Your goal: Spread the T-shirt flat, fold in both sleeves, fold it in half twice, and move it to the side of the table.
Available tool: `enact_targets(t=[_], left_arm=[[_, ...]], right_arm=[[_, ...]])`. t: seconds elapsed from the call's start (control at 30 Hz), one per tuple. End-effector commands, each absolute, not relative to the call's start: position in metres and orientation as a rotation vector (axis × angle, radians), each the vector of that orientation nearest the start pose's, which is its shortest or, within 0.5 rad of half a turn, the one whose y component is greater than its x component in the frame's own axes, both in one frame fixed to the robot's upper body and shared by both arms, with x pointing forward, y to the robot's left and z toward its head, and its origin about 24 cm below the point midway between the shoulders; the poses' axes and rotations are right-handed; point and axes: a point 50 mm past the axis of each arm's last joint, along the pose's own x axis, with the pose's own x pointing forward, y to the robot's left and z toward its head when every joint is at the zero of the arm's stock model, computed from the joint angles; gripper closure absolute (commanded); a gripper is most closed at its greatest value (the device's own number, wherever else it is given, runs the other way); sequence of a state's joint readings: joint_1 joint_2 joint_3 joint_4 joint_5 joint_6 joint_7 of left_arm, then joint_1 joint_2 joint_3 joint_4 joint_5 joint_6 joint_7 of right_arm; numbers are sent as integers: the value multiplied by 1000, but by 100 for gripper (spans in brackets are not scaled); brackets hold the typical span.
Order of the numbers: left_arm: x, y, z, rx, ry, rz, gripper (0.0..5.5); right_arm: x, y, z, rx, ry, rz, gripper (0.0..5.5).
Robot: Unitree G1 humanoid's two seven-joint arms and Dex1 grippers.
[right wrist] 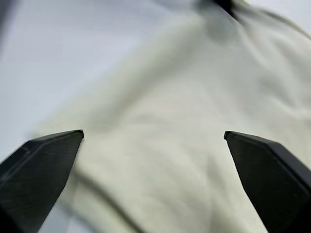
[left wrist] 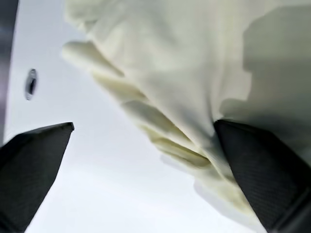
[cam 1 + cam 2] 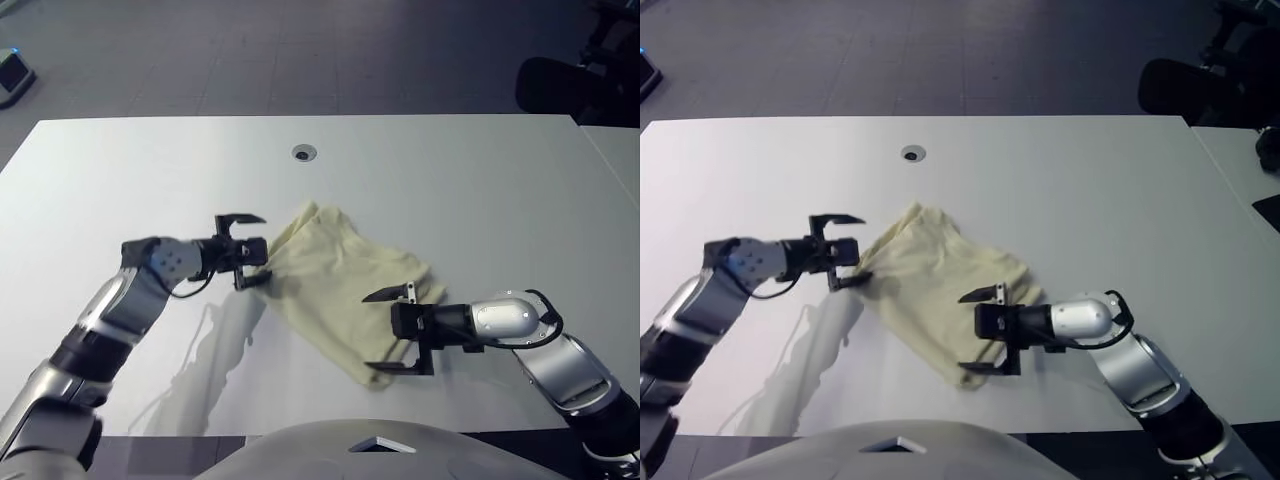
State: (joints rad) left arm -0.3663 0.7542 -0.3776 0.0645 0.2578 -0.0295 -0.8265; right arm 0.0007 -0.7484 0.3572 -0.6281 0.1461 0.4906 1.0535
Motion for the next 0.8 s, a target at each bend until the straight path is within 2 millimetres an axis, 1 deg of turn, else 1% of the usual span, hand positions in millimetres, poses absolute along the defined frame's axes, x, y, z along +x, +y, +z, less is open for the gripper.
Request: enact_targets(t=[0.03,0.1,0.17,0.23,0.3,0.33,0.4,0.5,0.63,0.73,0.8], left_arm=[[327,157,116,1195,-26,-985,10],[334,156,131,1174,-109,-965,10],[334,164,141,1148,-152,-961,10],[326,179,142,1153,-123,-977,10],[311,194,137,1154,-59,-1025,10],[305,198,134,1146,-32,-1048,10],[293,205,131,1126,12,-1074,10],[284,206,121,1097,50,-1089,10],[286,196,106,1066,58,-1102,10],[290,191,98,1068,71,-1110,10],[291,191,91,1091,98,-1125,10]], right_arm=[[199,-109,128,-453,213,1383,11],[214,-108,142,-420,164,1315,11],[234,-115,153,-427,125,1197,11],[253,-133,155,-498,132,1079,11],[261,-154,150,-589,171,1004,11],[261,-163,147,-623,192,990,11],[255,-177,142,-699,241,995,11],[243,-190,132,-792,309,1036,11],[234,-193,113,-907,354,1096,11],[234,-193,107,-970,344,1114,11],[235,-193,104,-999,341,1124,11]])
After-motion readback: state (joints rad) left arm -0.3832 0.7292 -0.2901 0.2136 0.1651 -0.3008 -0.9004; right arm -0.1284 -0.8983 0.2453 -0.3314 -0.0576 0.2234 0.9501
